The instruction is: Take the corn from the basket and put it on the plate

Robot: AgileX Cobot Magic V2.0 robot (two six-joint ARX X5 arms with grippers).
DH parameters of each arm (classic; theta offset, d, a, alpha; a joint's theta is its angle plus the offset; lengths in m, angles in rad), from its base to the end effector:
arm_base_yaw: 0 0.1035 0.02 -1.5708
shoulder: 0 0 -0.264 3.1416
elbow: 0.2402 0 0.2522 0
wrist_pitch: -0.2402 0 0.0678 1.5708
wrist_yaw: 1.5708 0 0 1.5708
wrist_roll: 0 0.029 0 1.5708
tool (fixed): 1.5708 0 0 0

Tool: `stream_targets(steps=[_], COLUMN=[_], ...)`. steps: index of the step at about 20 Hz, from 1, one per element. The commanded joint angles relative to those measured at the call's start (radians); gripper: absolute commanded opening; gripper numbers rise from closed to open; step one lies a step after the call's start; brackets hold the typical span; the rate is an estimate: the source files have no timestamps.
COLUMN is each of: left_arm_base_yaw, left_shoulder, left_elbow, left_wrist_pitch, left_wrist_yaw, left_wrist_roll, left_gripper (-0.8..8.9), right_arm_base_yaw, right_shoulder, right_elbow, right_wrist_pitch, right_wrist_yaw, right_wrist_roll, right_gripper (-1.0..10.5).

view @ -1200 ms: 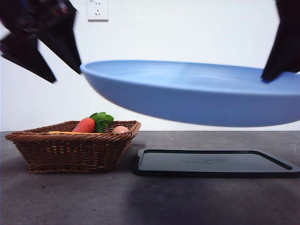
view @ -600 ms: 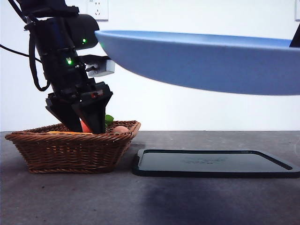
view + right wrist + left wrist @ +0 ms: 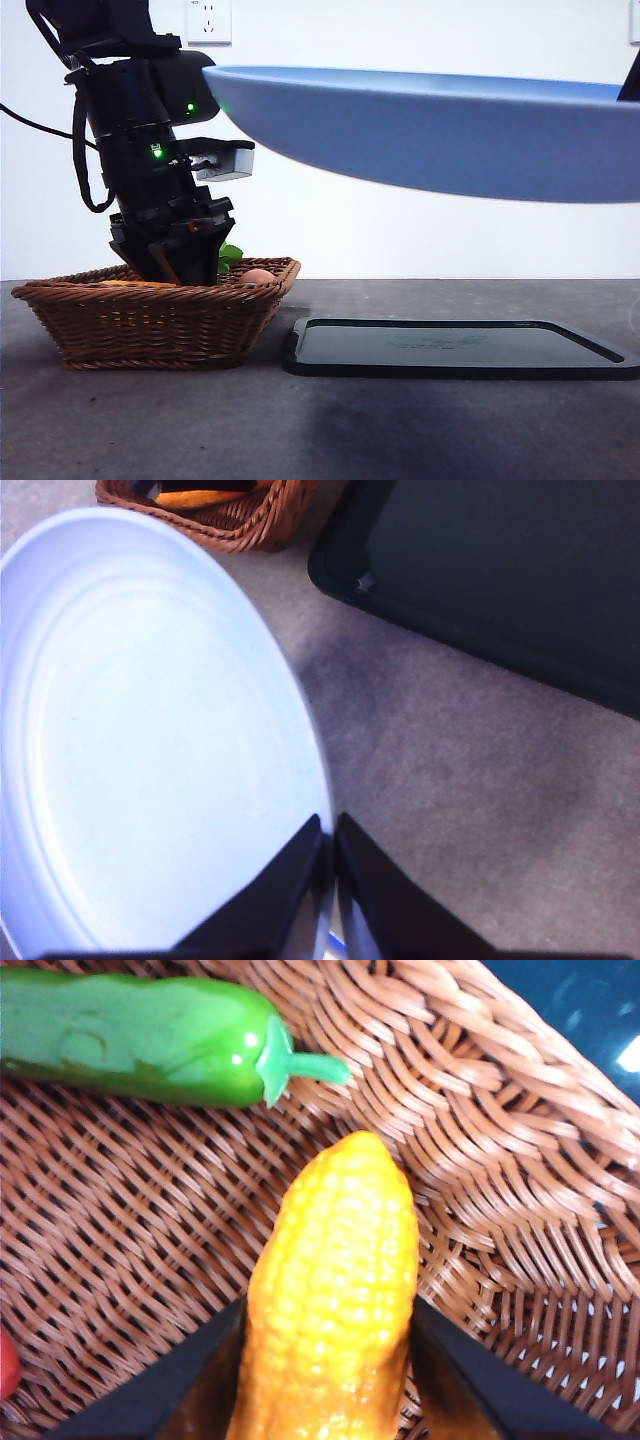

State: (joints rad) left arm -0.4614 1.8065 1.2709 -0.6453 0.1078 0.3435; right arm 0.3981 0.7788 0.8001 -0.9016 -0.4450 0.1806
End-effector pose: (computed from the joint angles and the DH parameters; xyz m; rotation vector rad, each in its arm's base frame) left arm 0.3207 -0.1629 0.1974 0.5050 1.0853 -0.7019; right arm 0.1201 0.0641 0.2817 0.1796 0.9740 0.7029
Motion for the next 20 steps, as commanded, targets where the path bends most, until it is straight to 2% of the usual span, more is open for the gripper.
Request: stream_targets(steps=[1, 4, 7, 8, 10, 11, 13, 15, 20], left_arm_base_yaw=[-0.003, 0.003, 0.003, 0.003, -0.003, -0.013, -0.050, -0.118, -0.237], left_shoulder=[0.023, -0.019, -0.109, -0.150, -0.239, -0.273, -0.288, -0.251, -0.130], left_elbow=[0.041, 0.106, 0.209, 0.245, 0.269, 0.269, 0.269, 0.269, 0.269], left_wrist_pitch=[-0.014, -0.056, -0.158, -0.189, -0.195, -0.200, -0.222, -0.250, -0.248], left_wrist_yaw=[-0.001, 0.000, 0.032, 0.085, 0.265, 0.353, 0.432, 0.431, 0.427], left_wrist_roll=[-0.045, -0.068, -0.118, -0.137, -0.204, -0.219, -0.229, -0.208, -0.151], left_gripper=[1.56, 1.53, 1.53, 1.53, 1.53, 1.53, 1.53, 1.53, 1.53], right_arm_base_yaw=[0.003, 0.003, 0.001, -0.006, -0.010, -0.010, -0.026, -0.047, -0.074], right_shoulder=[0.004, 0.005, 0.058, 0.106, 0.219, 0.285, 0.396, 0.481, 0.525], right_elbow=[0.020, 0.020, 0.020, 0.020, 0.020, 0.020, 0.020, 0.032, 0.085], right_wrist_pitch=[0.020, 0.034, 0.059, 0.084, 0.172, 0.228, 0.338, 0.423, 0.425], right_wrist_yaw=[-0.006, -0.003, 0.077, 0.079, 0.071, 0.050, -0.018, -0.089, -0.135], right_wrist_roll=[0.015, 0.023, 0.025, 0.024, 0.038, 0.052, 0.107, 0.160, 0.169], right_gripper=[0.0, 0.0, 0.0, 0.0, 0.0, 0.0, 0.0, 0.0, 0.0])
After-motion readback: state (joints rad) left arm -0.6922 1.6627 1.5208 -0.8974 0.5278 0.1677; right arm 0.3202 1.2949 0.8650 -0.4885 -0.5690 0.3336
